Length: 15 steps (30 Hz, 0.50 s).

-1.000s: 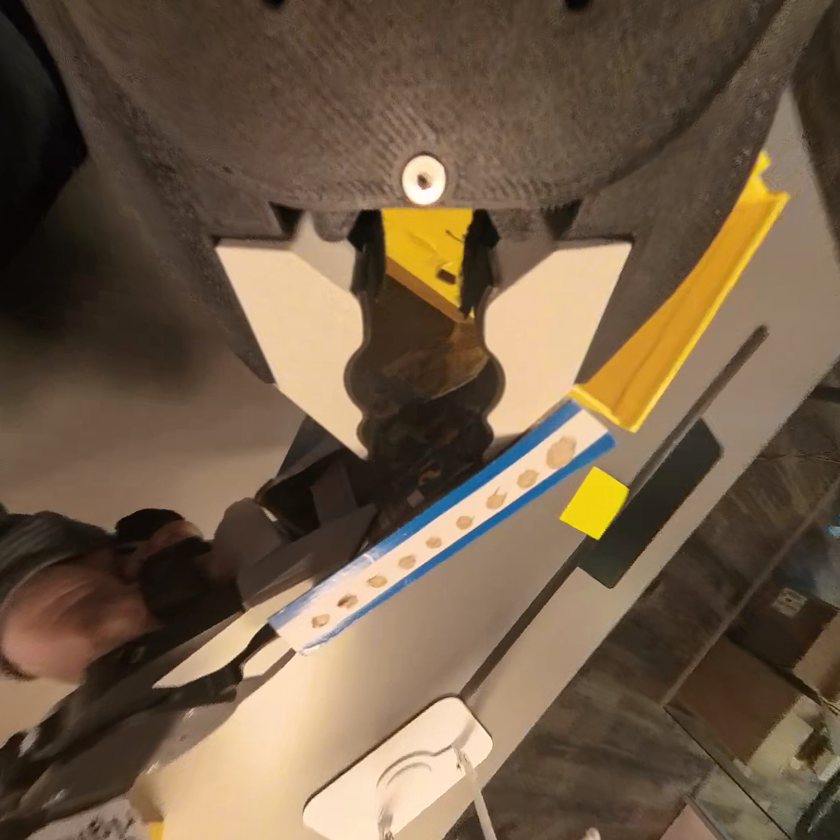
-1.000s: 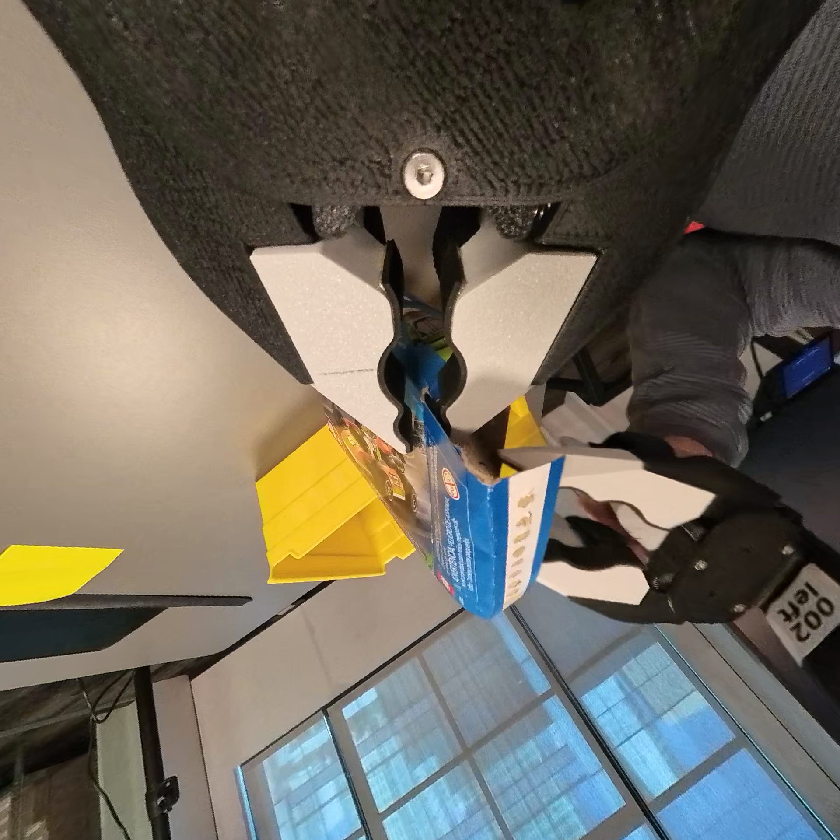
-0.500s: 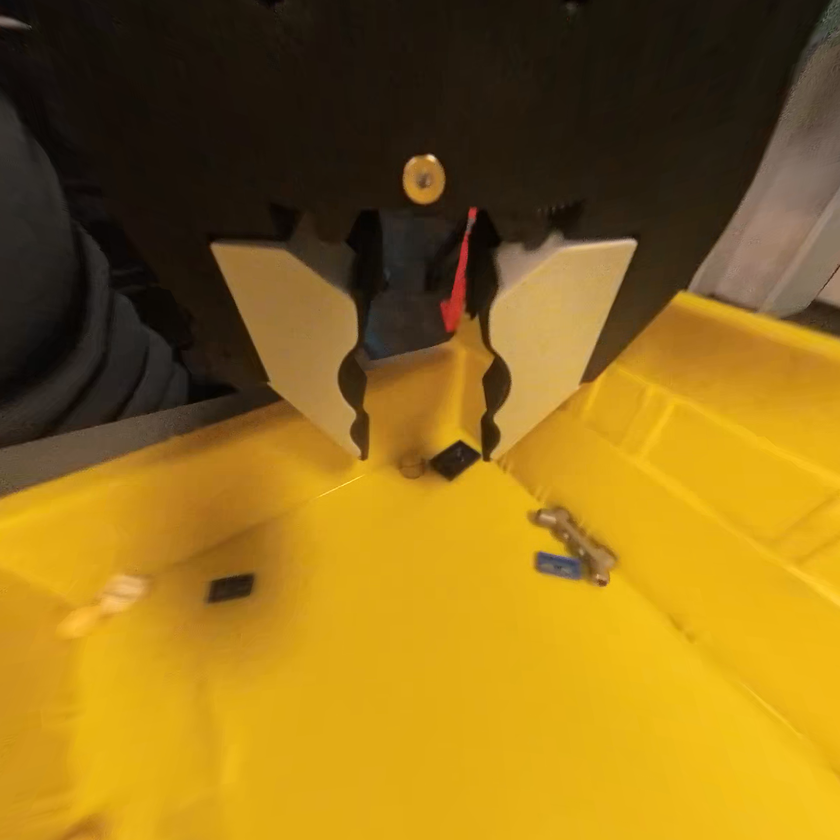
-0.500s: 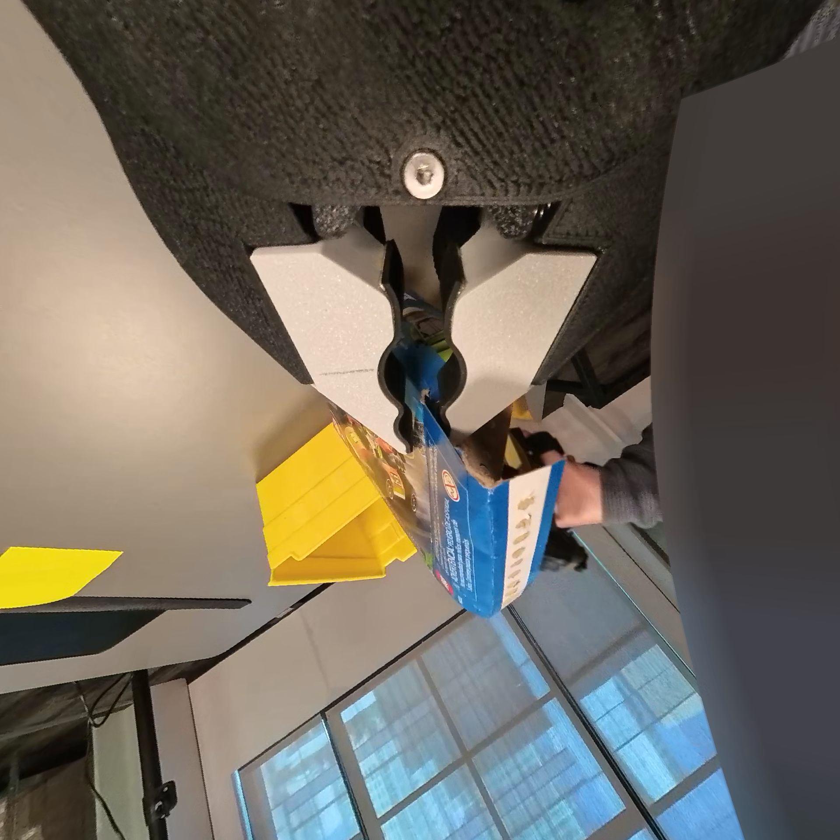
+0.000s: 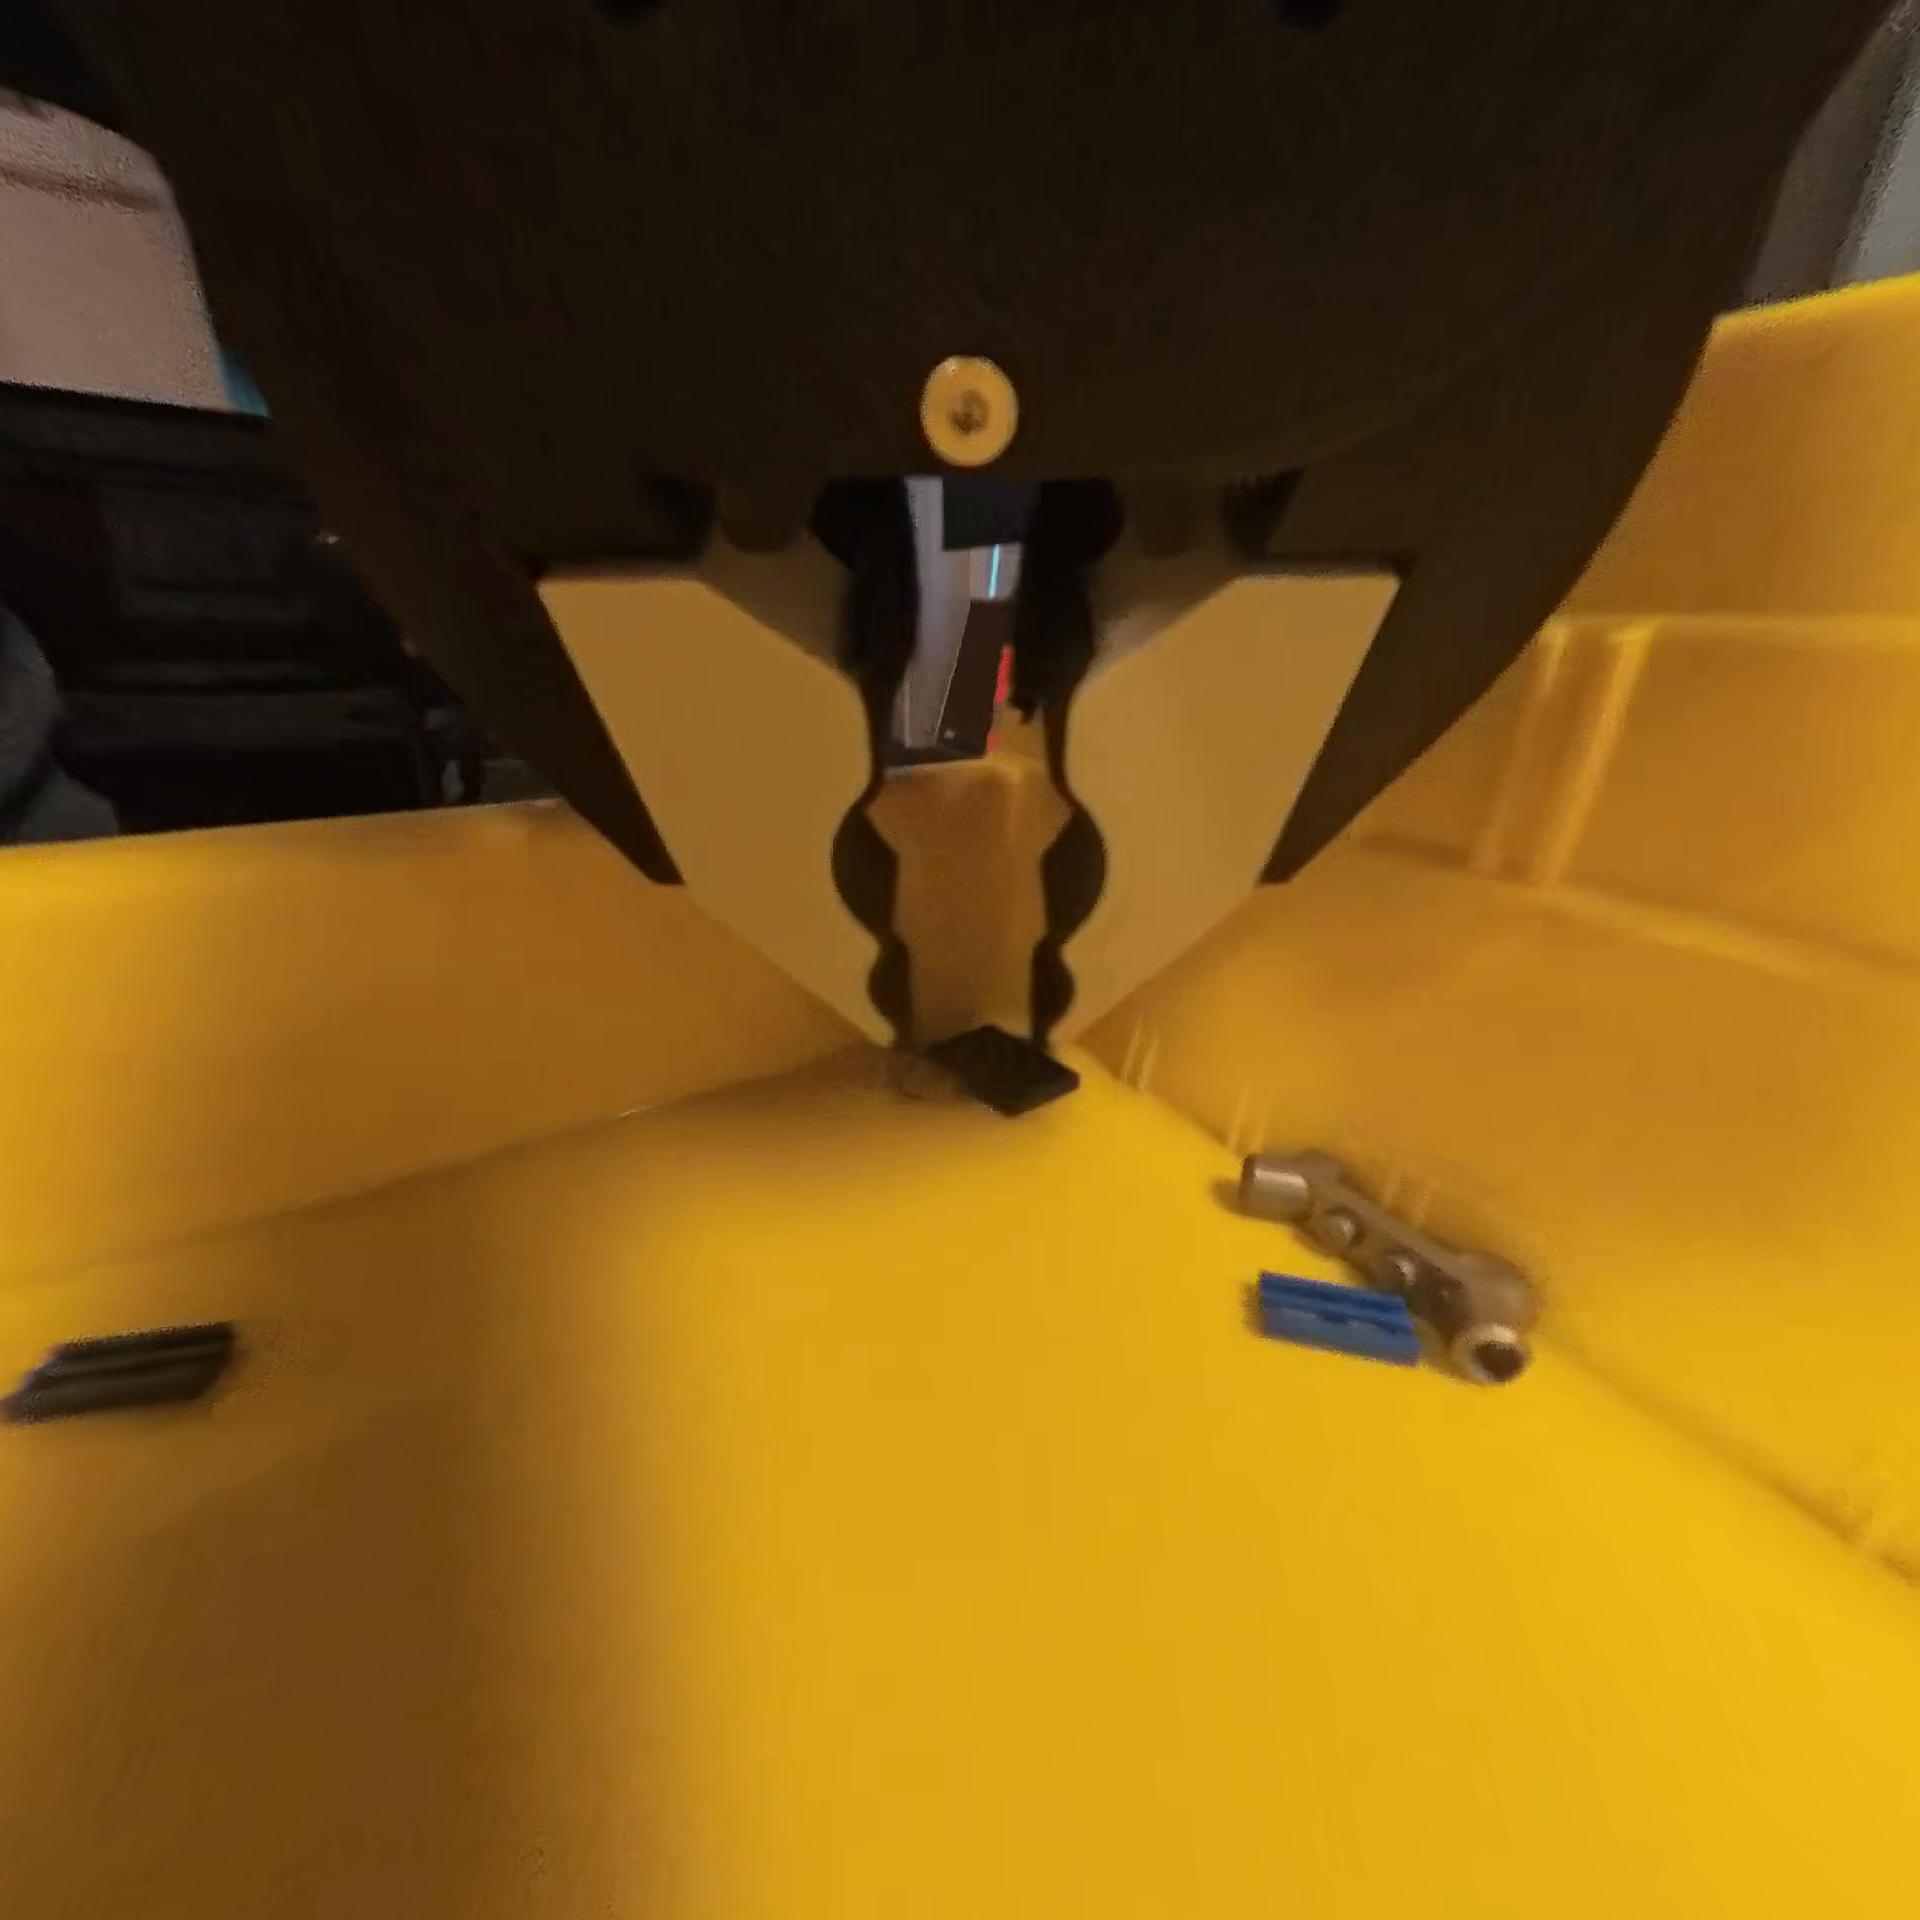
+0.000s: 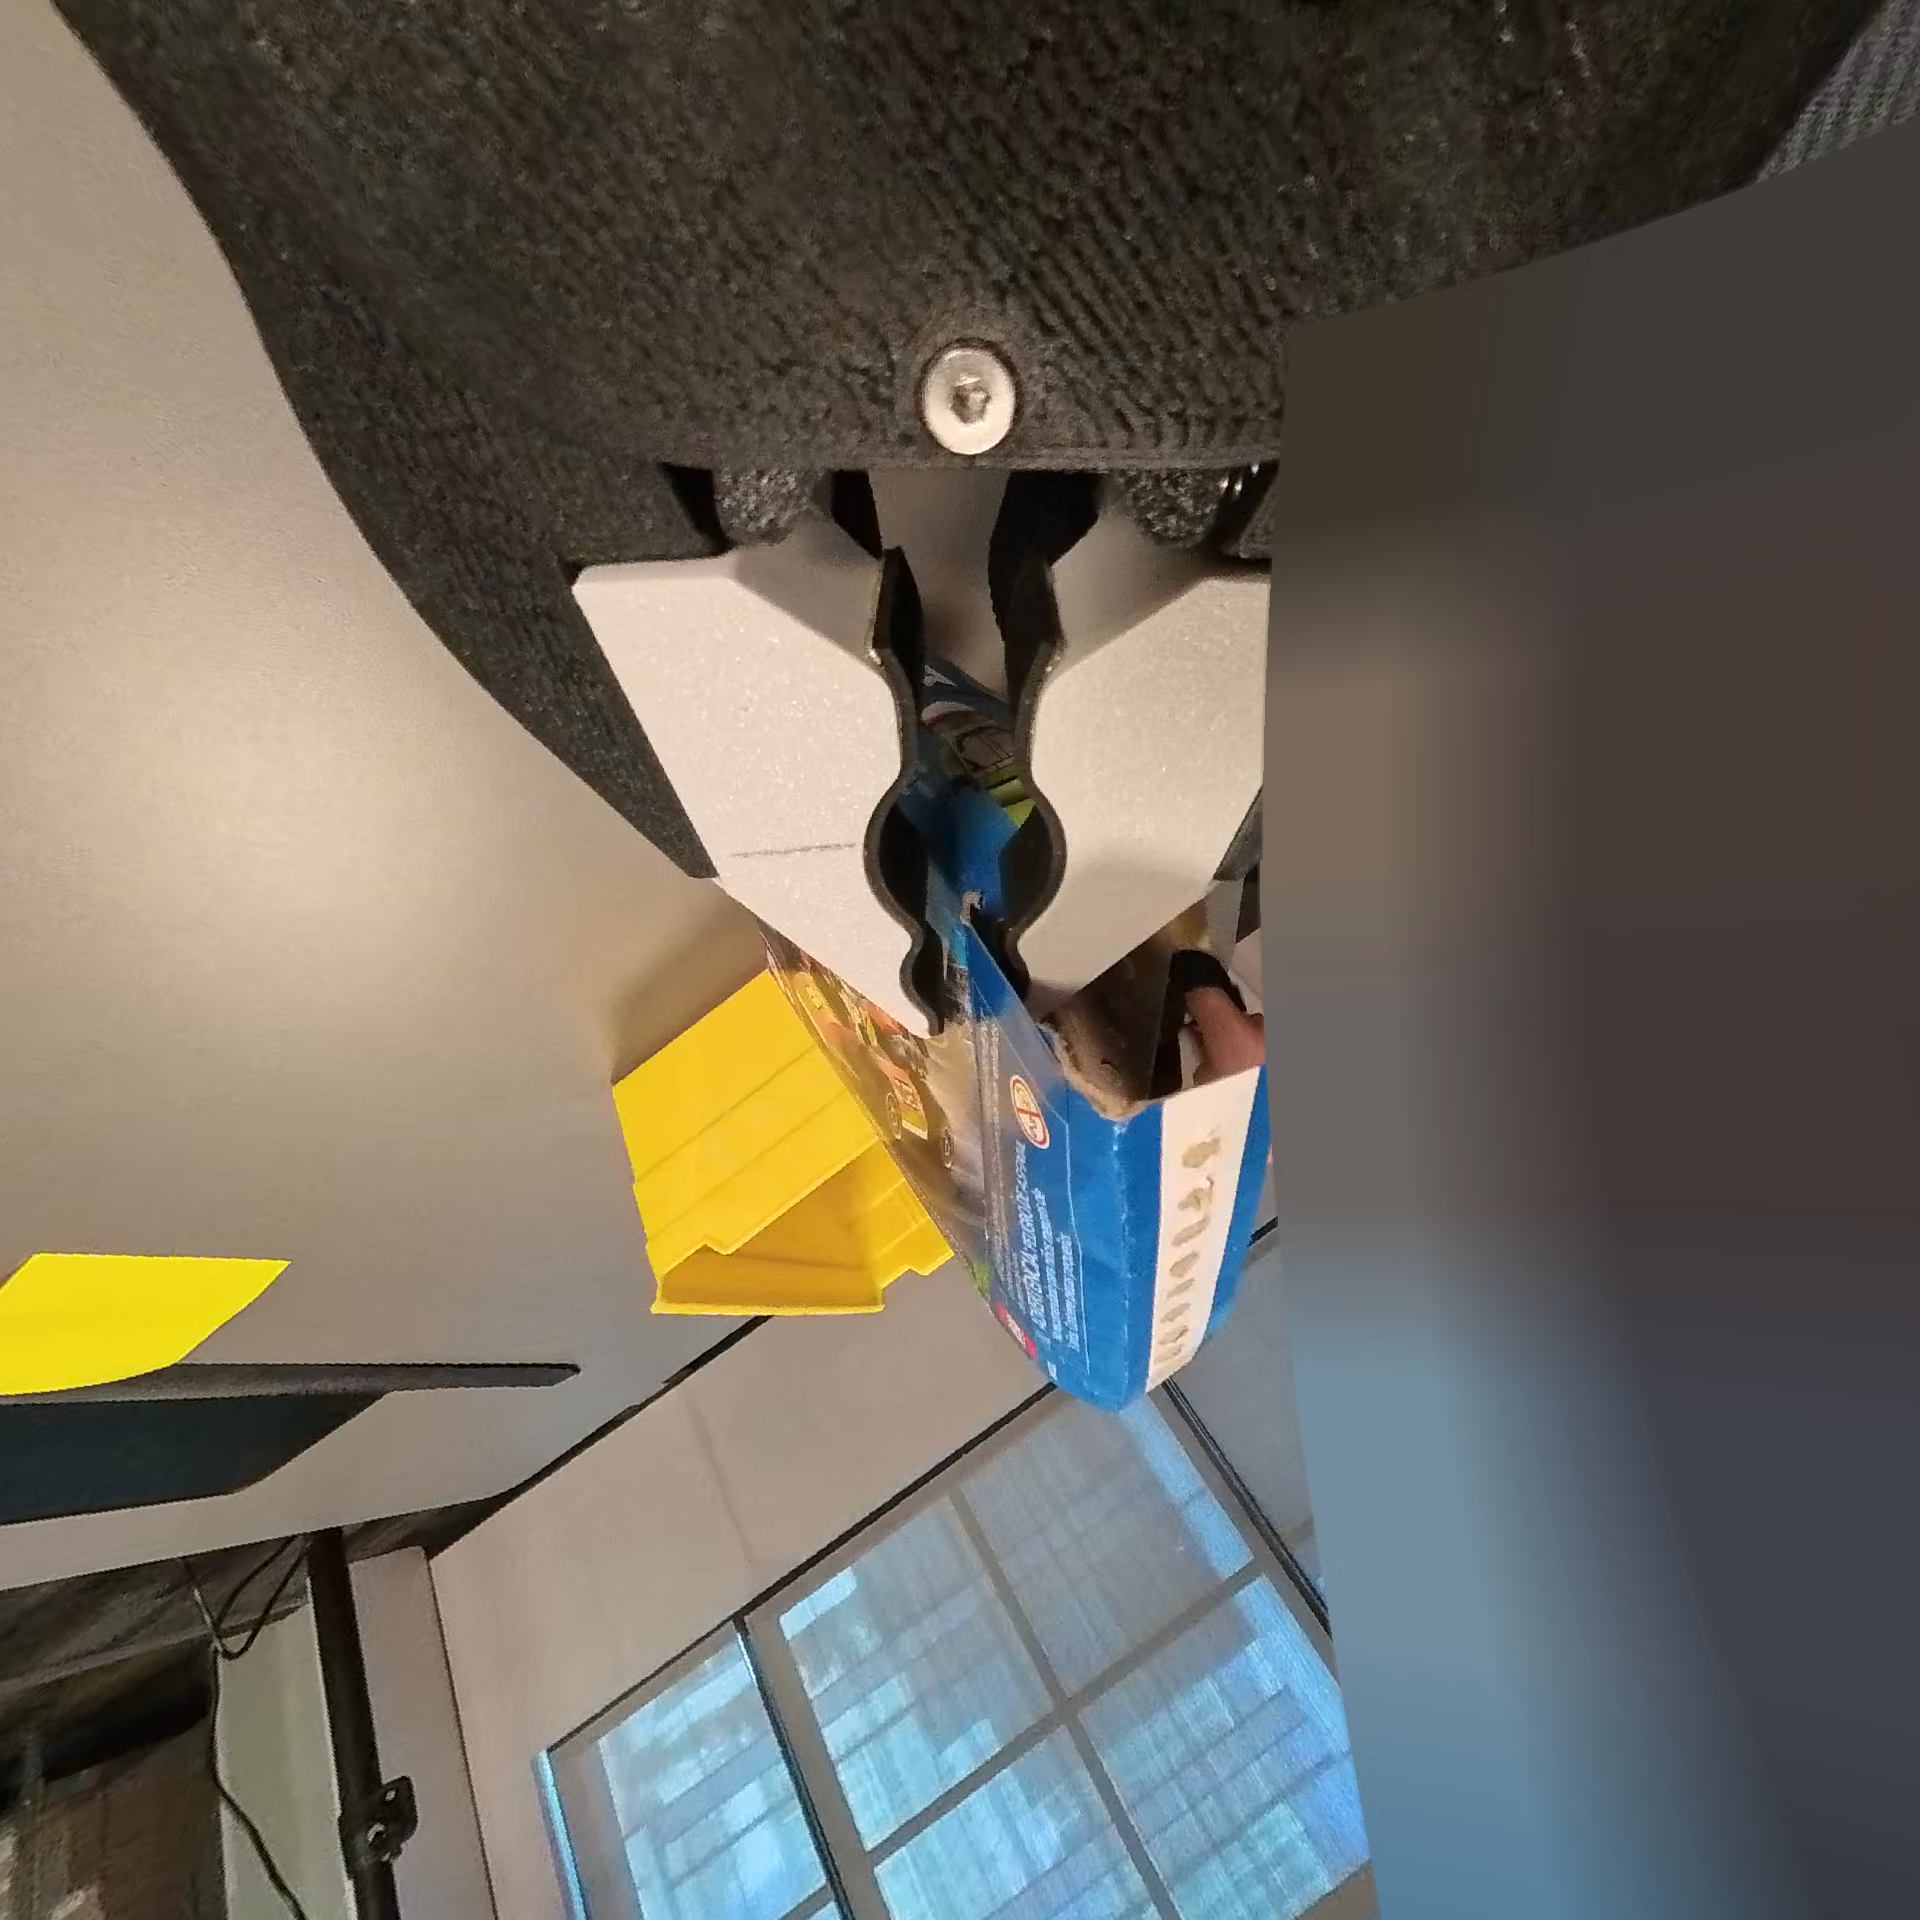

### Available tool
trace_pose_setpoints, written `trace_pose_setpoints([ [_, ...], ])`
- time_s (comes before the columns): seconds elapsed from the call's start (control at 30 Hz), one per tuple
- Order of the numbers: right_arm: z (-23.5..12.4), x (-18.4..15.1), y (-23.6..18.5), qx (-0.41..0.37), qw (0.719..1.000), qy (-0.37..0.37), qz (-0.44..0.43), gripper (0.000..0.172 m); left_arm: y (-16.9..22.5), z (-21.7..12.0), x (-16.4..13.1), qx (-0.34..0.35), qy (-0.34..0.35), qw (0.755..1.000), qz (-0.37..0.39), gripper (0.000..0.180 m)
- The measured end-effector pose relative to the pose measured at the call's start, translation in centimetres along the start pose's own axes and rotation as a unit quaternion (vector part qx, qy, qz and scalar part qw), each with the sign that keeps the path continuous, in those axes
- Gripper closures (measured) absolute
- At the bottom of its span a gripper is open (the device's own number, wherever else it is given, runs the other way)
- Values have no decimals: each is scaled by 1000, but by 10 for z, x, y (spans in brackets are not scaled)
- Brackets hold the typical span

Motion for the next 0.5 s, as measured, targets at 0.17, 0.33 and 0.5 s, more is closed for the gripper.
trace_pose_setpoints([
  [0.17, 0, 0, -1, 1, 1000, 0, 0, 167, -5, -2, 0, 7, 30, 1000, 5, 180],
  [0.33, 1, 0, -2, 1, 1000, -2, -2, 167, -2, -17, 9, -30, 128, 991, 11, 180],
  [0.5, 0, 0, -1, -1, 1000, -1, -3, 167, 6, -41, 9, -22, 223, 974, 22, 180],
])
Point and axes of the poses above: each gripper's, where its closed fingertips meet, z out along the fingers, x out of its top, y = z × x across the jaws, the point moved 9 cm from there along -z, back along the fingers, and after that the axes turned 13 degrees about -z, right-handed, at the moved point
